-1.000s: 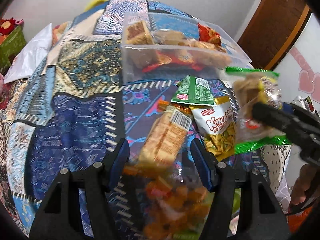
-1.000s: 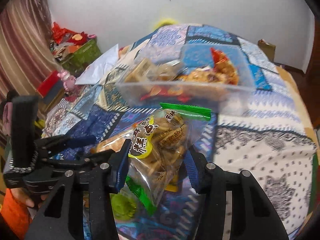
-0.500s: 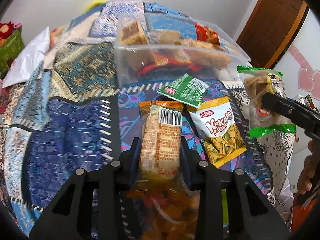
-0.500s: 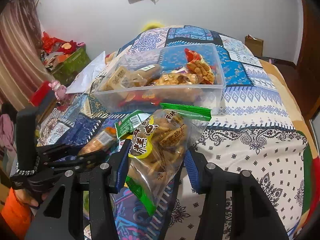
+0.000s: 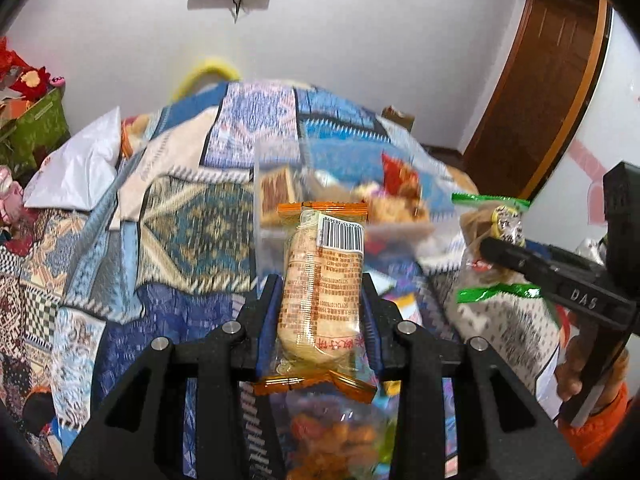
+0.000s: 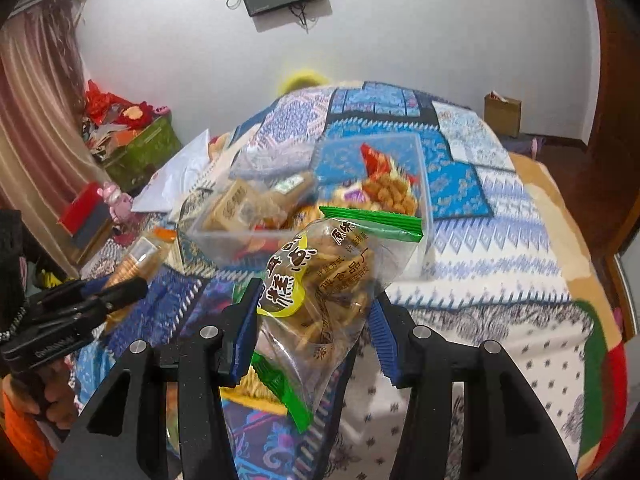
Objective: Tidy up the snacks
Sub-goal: 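Carry the wafer pack and cracker bag over the clear box and release both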
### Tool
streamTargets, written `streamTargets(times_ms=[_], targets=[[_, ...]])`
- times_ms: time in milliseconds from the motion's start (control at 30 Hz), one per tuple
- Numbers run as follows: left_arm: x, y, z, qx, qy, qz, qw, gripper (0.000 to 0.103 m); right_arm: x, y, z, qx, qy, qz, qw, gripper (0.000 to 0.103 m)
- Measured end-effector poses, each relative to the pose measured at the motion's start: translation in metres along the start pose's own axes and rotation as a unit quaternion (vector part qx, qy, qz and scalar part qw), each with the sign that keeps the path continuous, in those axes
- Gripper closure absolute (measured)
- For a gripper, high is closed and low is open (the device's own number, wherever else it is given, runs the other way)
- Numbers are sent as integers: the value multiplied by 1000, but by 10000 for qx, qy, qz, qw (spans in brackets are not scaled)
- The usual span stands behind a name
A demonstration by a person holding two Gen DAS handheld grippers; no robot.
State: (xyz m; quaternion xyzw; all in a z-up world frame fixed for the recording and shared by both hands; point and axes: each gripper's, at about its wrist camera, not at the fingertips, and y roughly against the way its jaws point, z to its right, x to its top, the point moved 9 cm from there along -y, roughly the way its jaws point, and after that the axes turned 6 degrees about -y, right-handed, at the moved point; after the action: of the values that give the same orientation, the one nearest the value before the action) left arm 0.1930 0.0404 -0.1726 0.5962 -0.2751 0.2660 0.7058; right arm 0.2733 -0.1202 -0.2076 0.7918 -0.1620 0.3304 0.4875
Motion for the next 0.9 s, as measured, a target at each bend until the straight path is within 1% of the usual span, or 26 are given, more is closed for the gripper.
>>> streamTargets(times_ms=[200, 400, 633, 767, 900], targets=[[38, -5, 0, -20, 83, 270, 9996, 66, 29, -3, -4, -15, 98, 223, 9997, 56], [67, -21, -1, -17, 85, 392, 9992, 66, 54, -18, -6, 8, 131, 318, 9994, 56], [91, -57, -8, -57, 270, 310, 9991, 66, 78, -48, -6, 18, 150, 256, 9996, 56], [96, -82, -15, -52, 430, 186, 9989, 66, 85, -71, -6, 7, 170, 121, 9998, 56], [99, -109, -19, -27, 494, 22, 9988, 66, 86, -92, -7, -19, 235, -58, 9997, 56]])
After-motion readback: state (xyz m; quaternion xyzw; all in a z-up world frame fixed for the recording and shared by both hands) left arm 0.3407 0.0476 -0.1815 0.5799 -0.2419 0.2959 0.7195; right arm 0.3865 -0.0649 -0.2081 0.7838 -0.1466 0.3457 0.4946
